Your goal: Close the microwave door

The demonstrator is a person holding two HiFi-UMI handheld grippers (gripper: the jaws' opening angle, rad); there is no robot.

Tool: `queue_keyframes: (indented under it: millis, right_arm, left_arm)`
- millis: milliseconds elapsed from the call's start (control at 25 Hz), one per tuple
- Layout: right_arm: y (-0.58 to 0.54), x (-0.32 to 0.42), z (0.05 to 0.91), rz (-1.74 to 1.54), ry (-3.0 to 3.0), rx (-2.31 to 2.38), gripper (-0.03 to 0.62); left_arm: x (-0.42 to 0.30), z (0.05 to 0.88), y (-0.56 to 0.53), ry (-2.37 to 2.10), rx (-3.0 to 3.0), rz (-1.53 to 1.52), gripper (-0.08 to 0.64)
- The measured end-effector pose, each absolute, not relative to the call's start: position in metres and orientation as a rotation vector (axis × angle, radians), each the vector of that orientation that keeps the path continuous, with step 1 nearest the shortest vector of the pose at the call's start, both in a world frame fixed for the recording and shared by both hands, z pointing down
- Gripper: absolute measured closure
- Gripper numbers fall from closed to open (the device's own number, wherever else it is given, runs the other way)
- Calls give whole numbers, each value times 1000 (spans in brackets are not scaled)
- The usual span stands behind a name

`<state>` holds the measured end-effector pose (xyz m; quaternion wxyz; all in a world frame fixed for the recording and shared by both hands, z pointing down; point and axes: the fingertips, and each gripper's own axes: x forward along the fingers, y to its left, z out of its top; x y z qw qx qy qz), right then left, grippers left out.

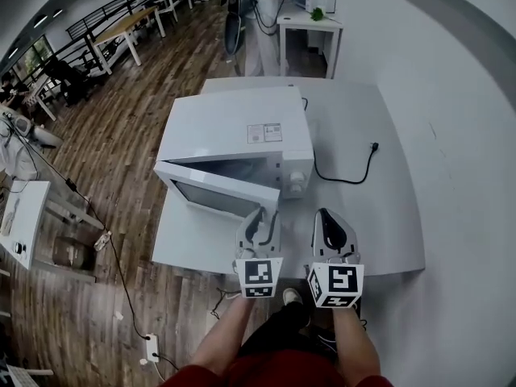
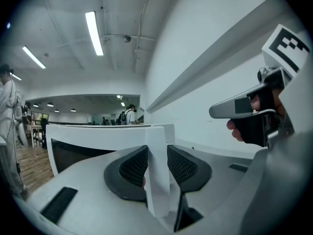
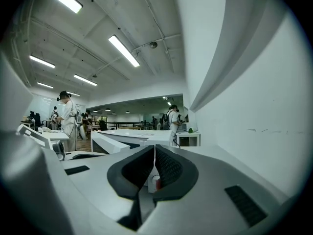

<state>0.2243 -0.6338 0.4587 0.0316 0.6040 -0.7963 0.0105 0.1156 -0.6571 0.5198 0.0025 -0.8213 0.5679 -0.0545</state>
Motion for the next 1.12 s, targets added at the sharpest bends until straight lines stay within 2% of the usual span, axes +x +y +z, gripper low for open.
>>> queue_keyframes:
  millis: [520,560,600,1120]
  right_arm:
    - [-710,243,455,2,-2496,1757,563]
    - [-716,244,454,2,-2502,1751,563]
    - [-722,244,453,2,-2509,1744,563]
    - [-775,246,467,47,-2564,1653,563]
  left_arm:
    - [127,517,-725,1928,-2486,-119,428]
    - [123,515,-731,1955,-2457,-116,500]
    - [119,513,-736,1969,-2432,-117,526]
    - [121,516,-762,2008,-2372,-118,532]
